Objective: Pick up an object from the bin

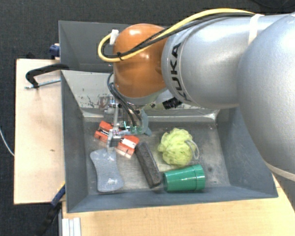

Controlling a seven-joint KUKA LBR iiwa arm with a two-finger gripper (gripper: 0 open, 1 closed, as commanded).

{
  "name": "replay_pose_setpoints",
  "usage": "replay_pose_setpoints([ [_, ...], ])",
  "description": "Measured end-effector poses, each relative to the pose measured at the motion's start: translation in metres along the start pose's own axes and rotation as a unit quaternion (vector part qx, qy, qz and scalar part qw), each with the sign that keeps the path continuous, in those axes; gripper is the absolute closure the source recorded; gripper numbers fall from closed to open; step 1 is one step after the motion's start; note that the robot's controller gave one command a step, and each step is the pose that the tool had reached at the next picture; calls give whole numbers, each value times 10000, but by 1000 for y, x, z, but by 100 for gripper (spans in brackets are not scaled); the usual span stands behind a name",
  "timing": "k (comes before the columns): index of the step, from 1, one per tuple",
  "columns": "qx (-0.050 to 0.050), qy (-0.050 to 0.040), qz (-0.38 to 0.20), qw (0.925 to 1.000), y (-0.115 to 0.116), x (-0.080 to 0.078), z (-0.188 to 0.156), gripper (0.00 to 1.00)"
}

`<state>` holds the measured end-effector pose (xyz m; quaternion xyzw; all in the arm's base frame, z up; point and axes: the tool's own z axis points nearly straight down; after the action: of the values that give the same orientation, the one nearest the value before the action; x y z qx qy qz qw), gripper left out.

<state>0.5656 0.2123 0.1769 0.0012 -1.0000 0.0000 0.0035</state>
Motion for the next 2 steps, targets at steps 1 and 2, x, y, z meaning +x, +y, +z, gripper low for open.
replay_pose_setpoints([
  [1,-8,-40,10,10000,-1,-2,-4,0],
  [2,-19,-65,67,10000,-32,-9,50,0],
])
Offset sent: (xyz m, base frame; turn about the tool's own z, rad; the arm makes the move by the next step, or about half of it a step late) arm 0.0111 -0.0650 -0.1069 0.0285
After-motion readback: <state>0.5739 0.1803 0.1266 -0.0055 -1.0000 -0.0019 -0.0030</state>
